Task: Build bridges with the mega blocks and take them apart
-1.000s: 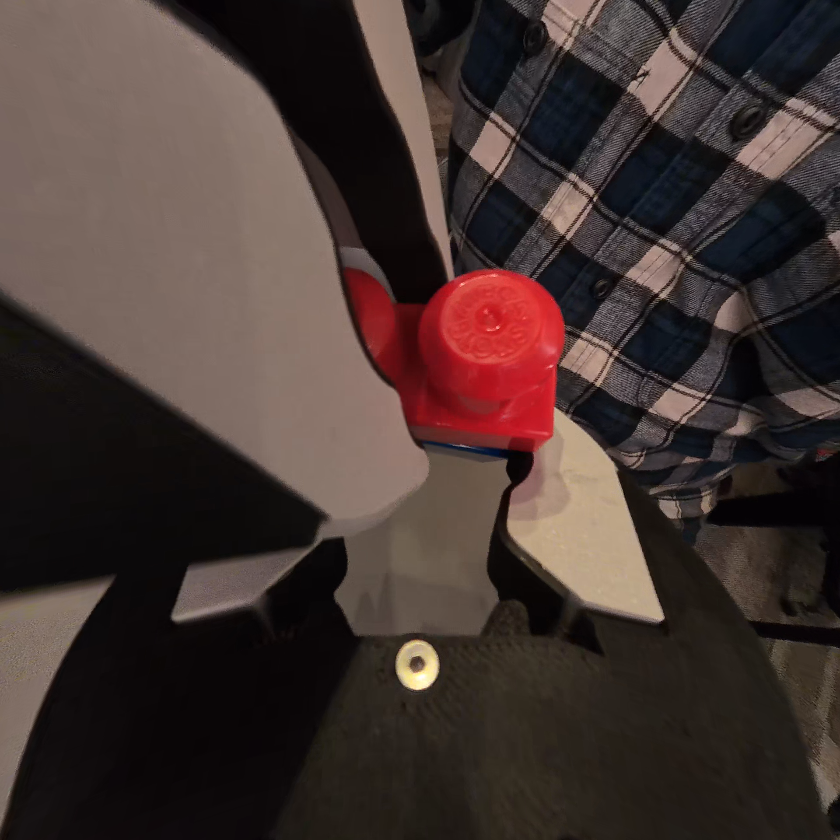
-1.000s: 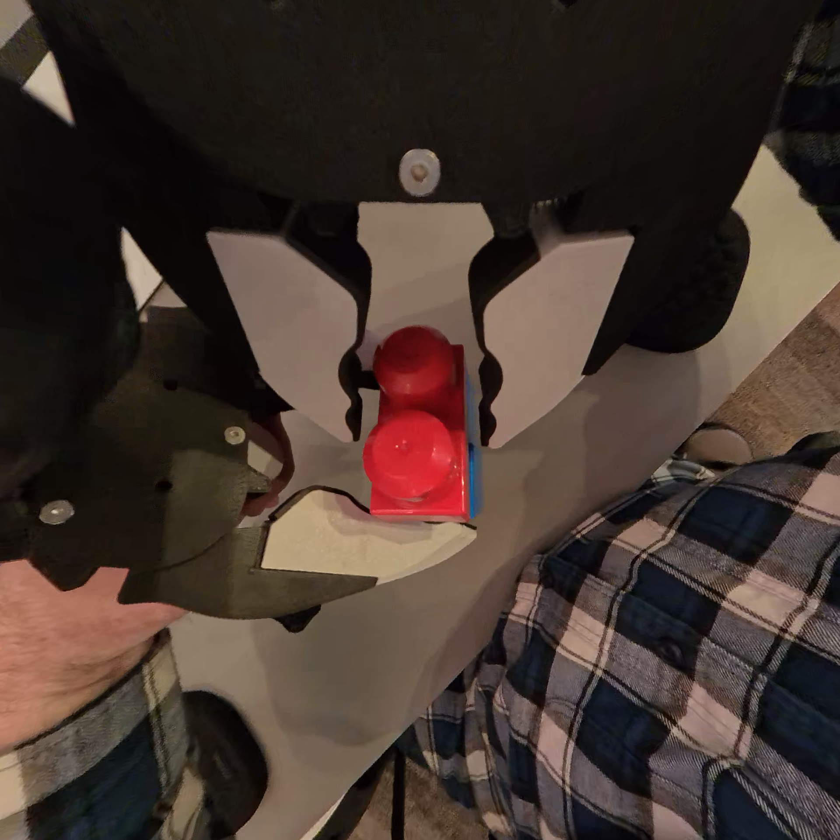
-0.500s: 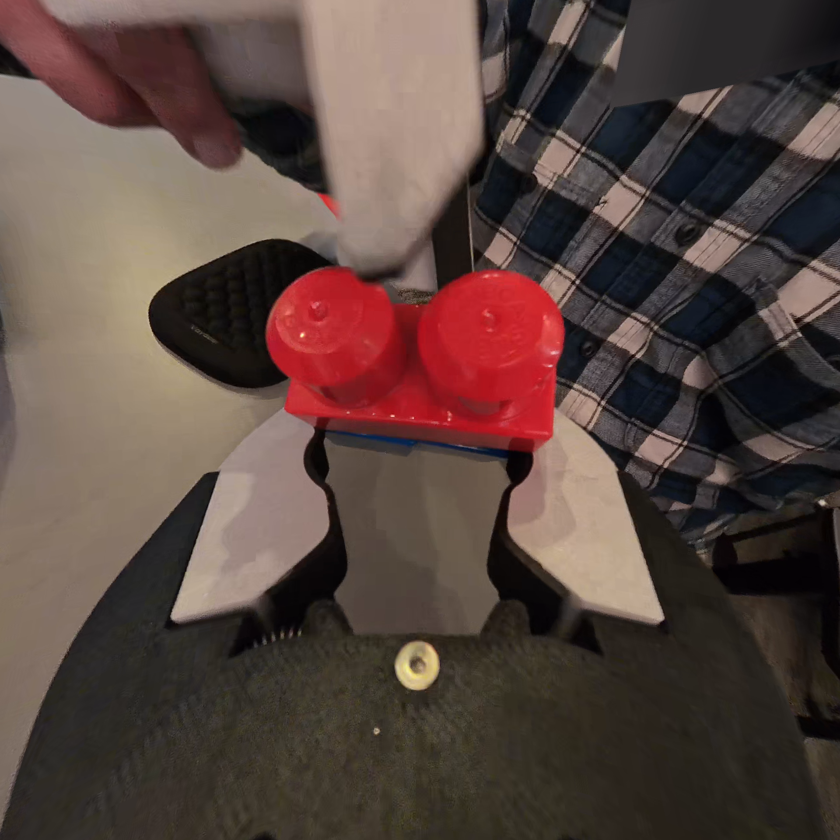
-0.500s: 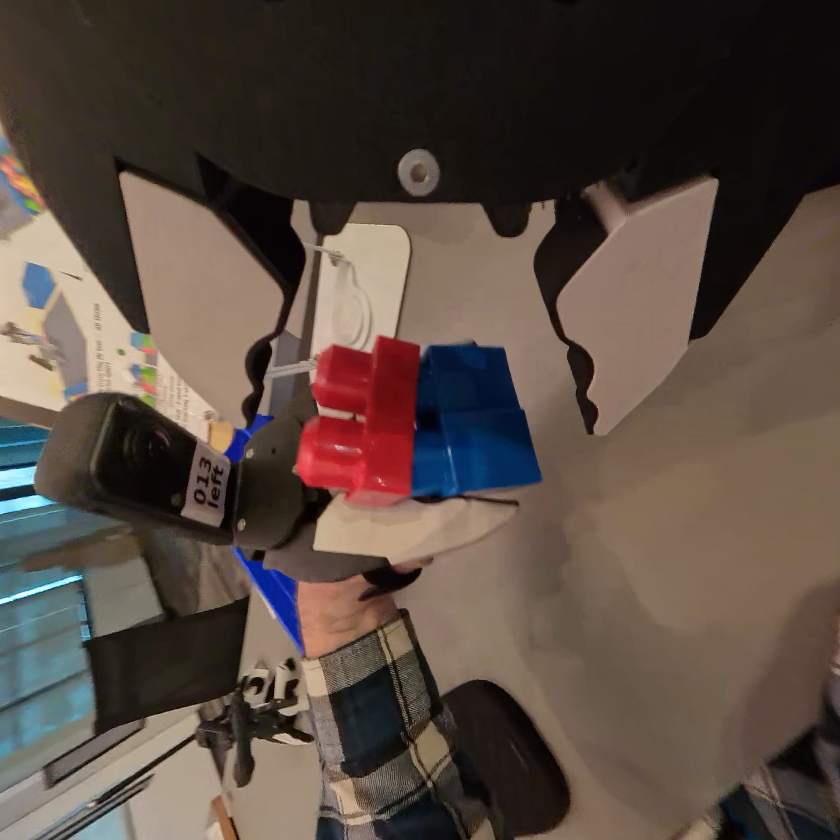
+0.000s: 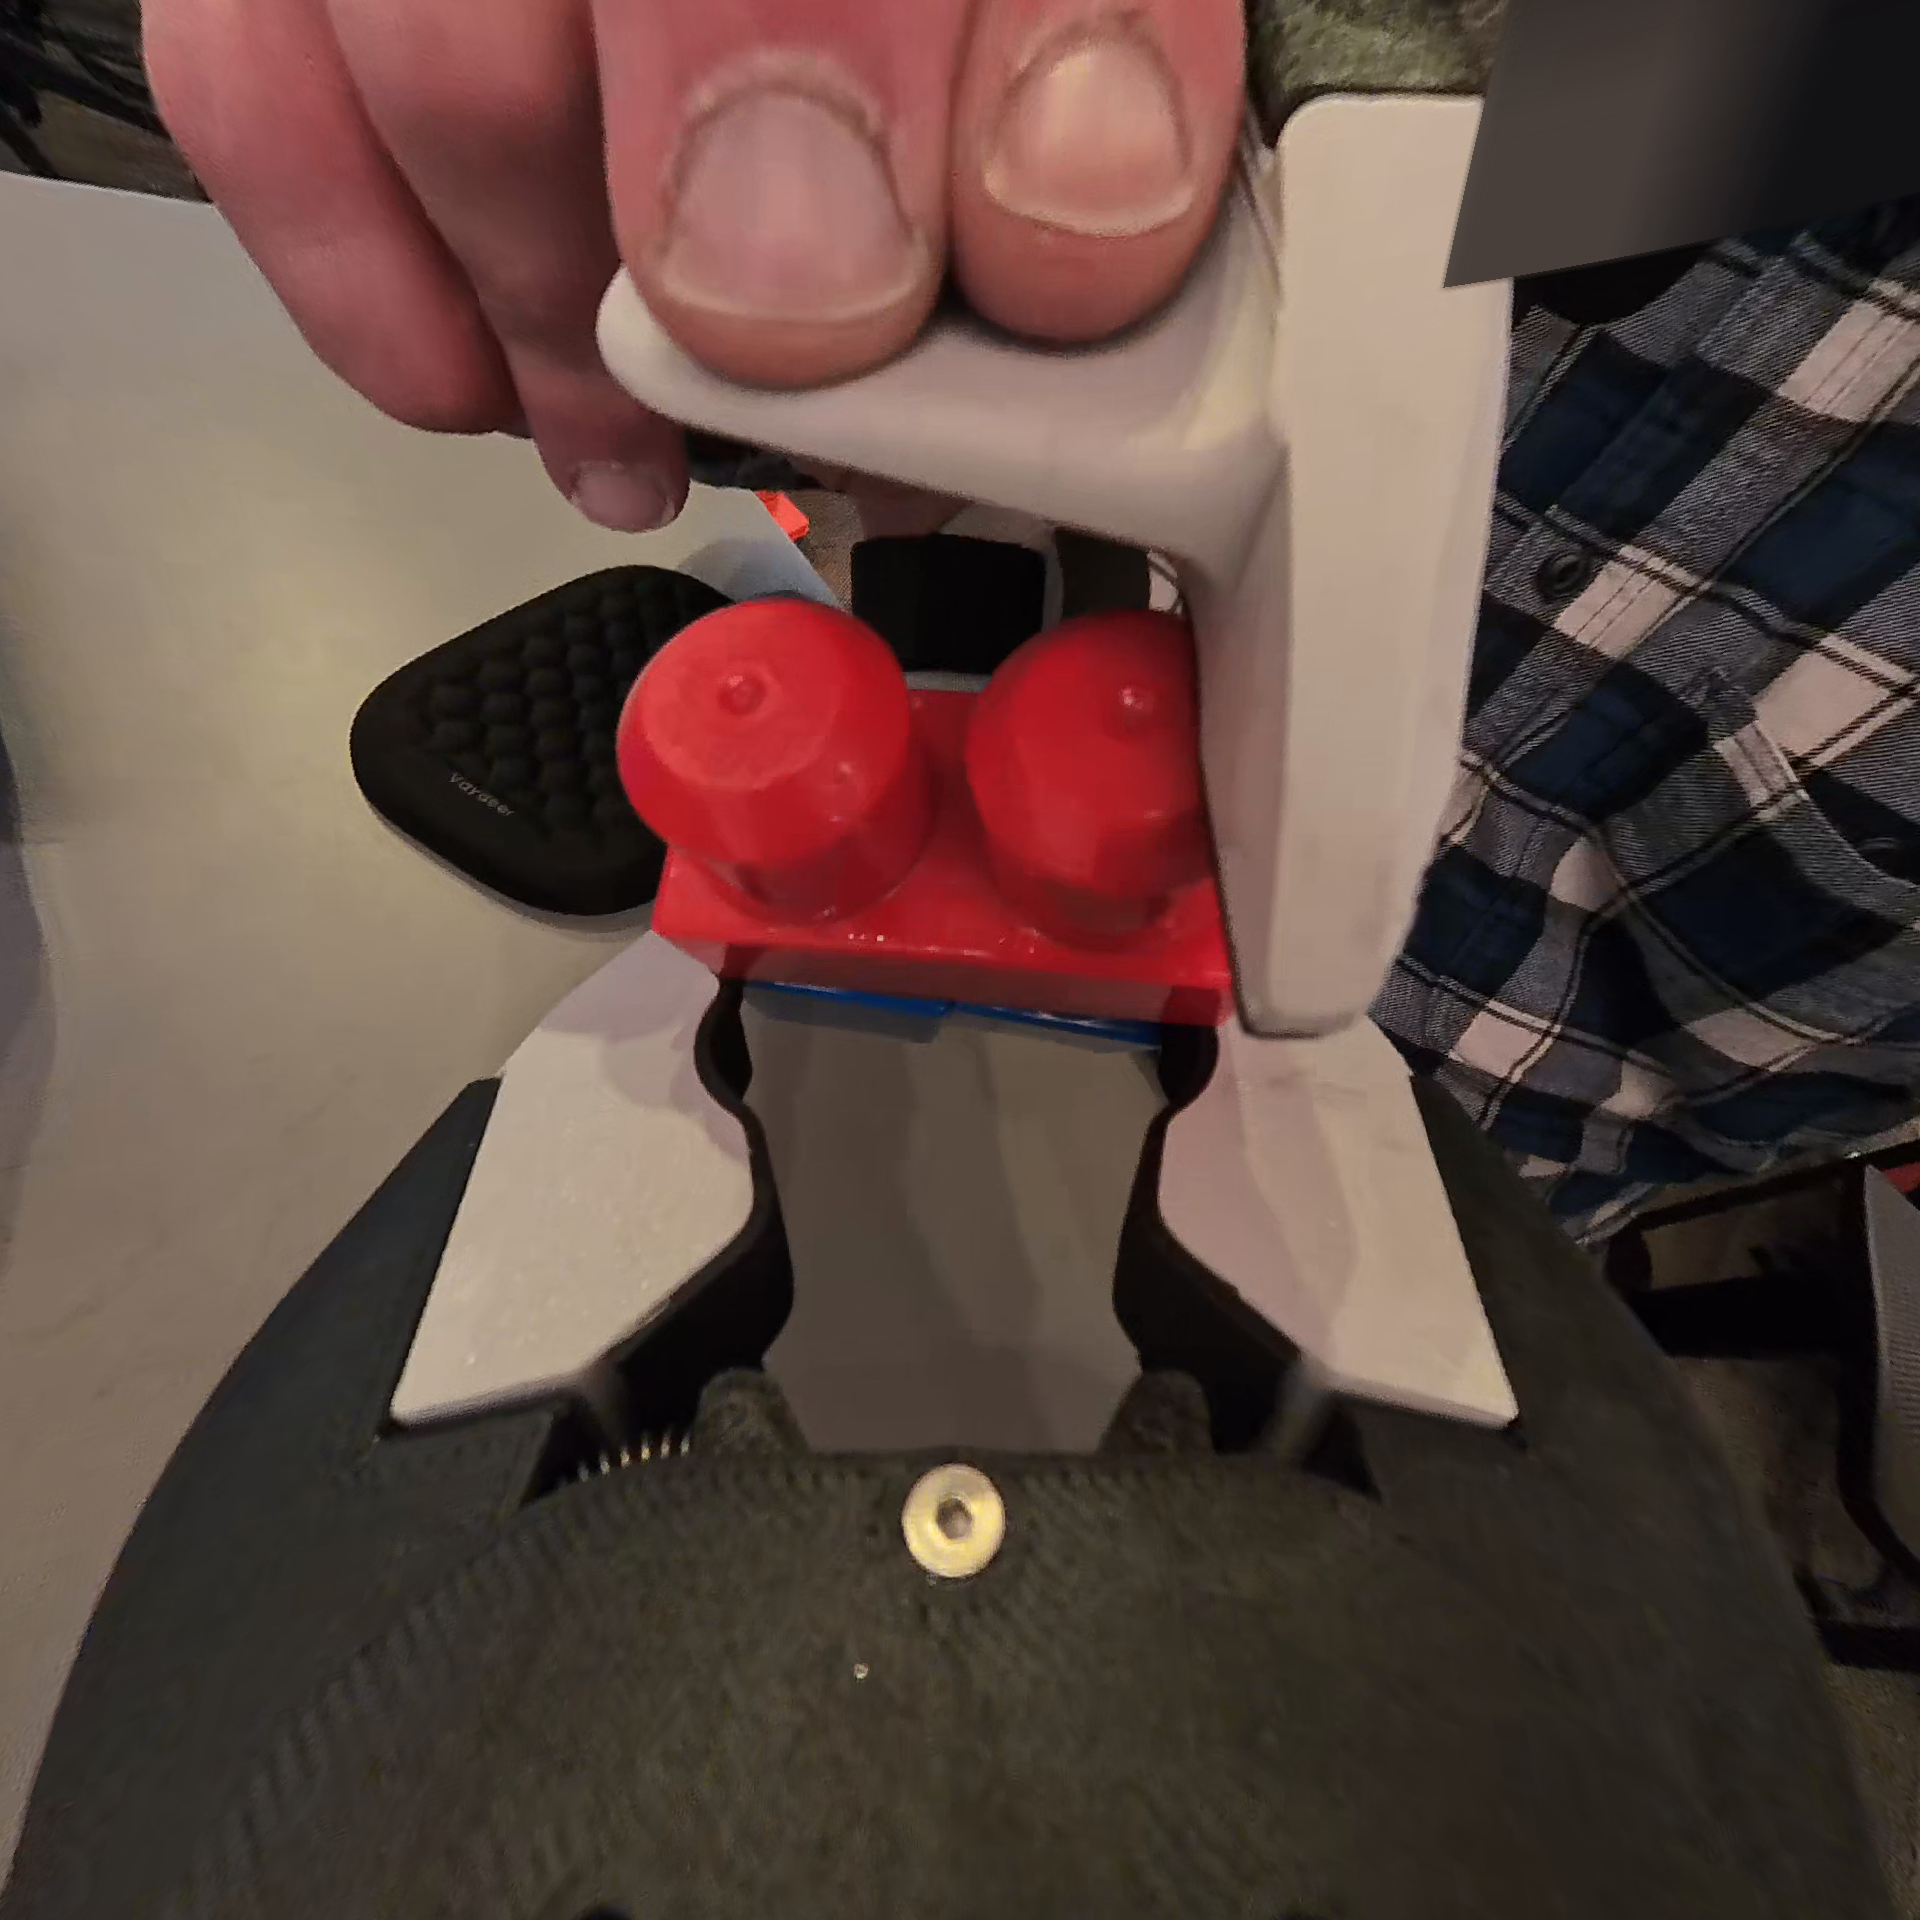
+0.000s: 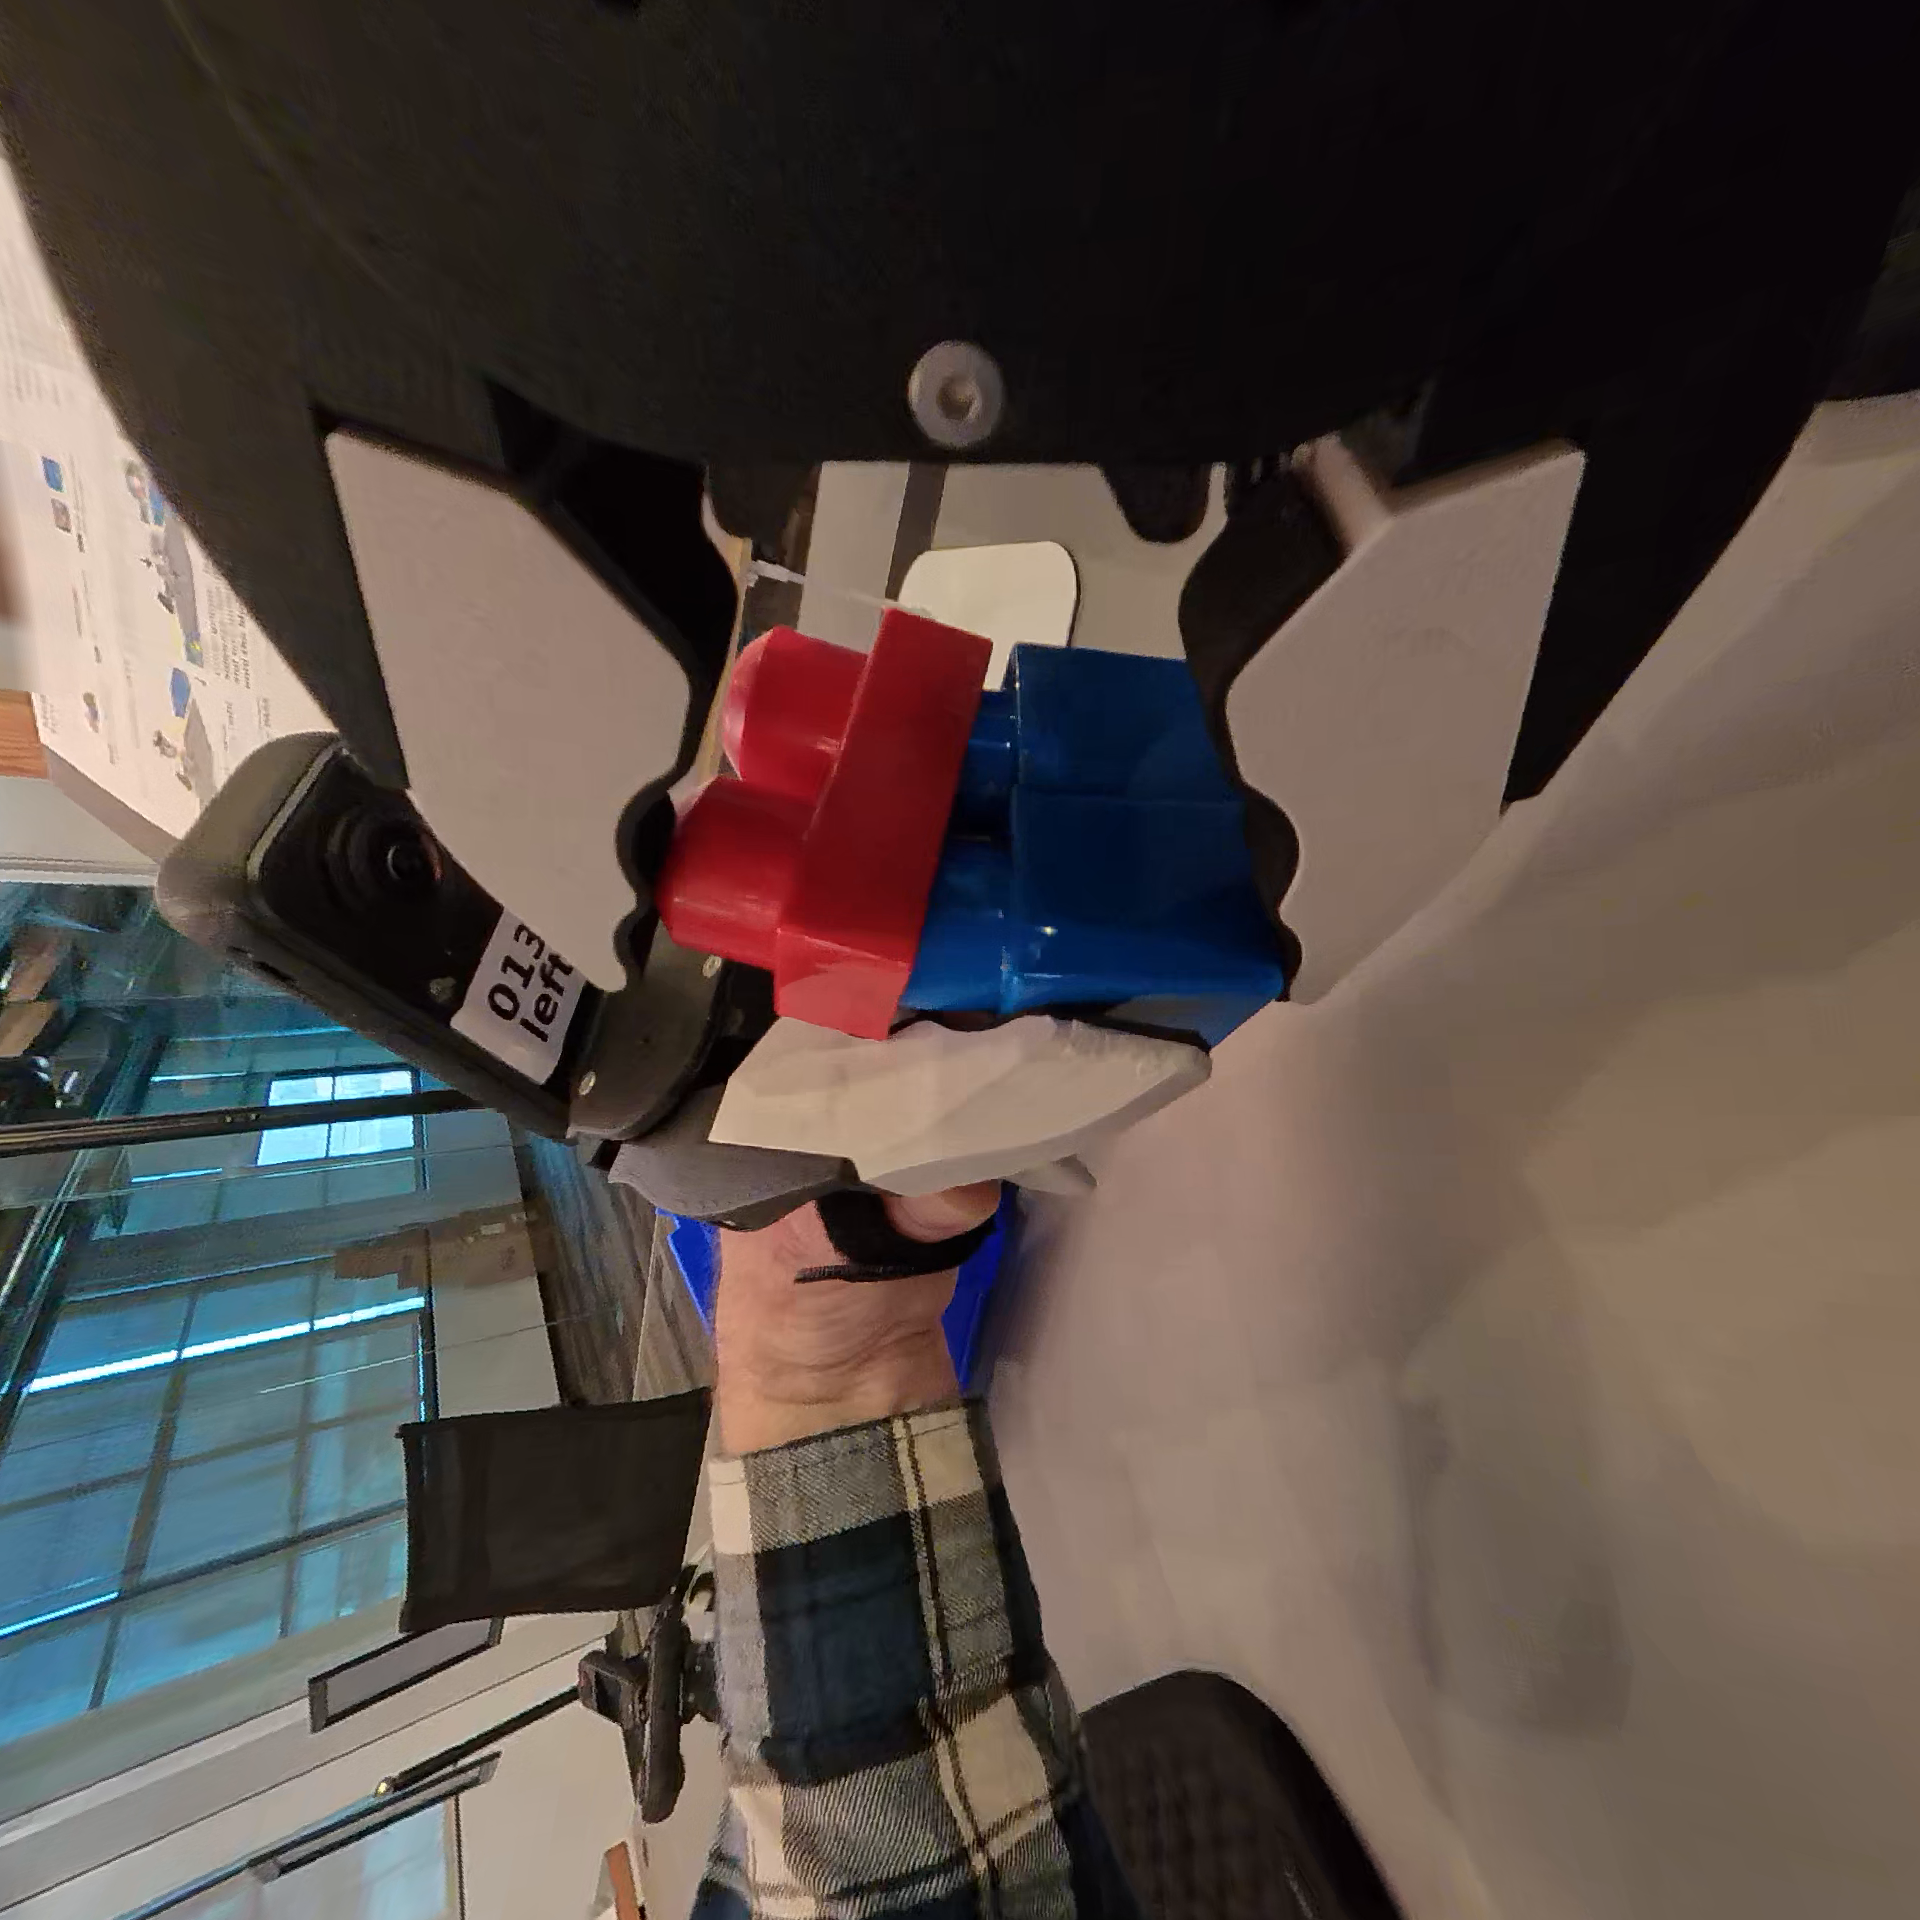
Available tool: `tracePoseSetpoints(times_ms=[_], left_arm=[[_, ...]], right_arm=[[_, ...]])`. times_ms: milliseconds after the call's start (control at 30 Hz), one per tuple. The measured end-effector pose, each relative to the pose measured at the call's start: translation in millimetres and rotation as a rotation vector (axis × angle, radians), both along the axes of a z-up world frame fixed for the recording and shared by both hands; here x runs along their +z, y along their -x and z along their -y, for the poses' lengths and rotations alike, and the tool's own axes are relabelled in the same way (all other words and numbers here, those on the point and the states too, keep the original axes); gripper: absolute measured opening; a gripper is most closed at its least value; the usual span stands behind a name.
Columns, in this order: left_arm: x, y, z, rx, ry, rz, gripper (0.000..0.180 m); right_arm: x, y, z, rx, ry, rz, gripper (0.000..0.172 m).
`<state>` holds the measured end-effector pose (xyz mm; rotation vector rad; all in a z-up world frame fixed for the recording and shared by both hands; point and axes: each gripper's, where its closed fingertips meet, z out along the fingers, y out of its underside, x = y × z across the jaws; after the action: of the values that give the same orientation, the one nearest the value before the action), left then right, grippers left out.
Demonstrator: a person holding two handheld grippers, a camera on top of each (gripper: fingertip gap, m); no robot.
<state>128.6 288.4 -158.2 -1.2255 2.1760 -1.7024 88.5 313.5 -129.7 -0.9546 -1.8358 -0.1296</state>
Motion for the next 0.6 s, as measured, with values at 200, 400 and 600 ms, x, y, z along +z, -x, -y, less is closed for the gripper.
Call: tracePoseSetpoints(times_ms=[200,400,600], left_arm=[[5.9,0.7,-0.6,0.004,0.041,0.018,0.077],[-0.1,-0.5,5.1,-0.018,-0.013,-0.003,0.077],[4.3,-0.7,1.9,-0.005,0.003,-0.006,0.077]], right_arm=[[8.4,-2.1,3.3,0.020,0.007,-0.045,0.102],[-0.1,-0.3,4.0,0.020,0.050,-0.037,0.113],[5.3,-2.6,2.3,-0.001,-0.003,-0.059,0.109]])
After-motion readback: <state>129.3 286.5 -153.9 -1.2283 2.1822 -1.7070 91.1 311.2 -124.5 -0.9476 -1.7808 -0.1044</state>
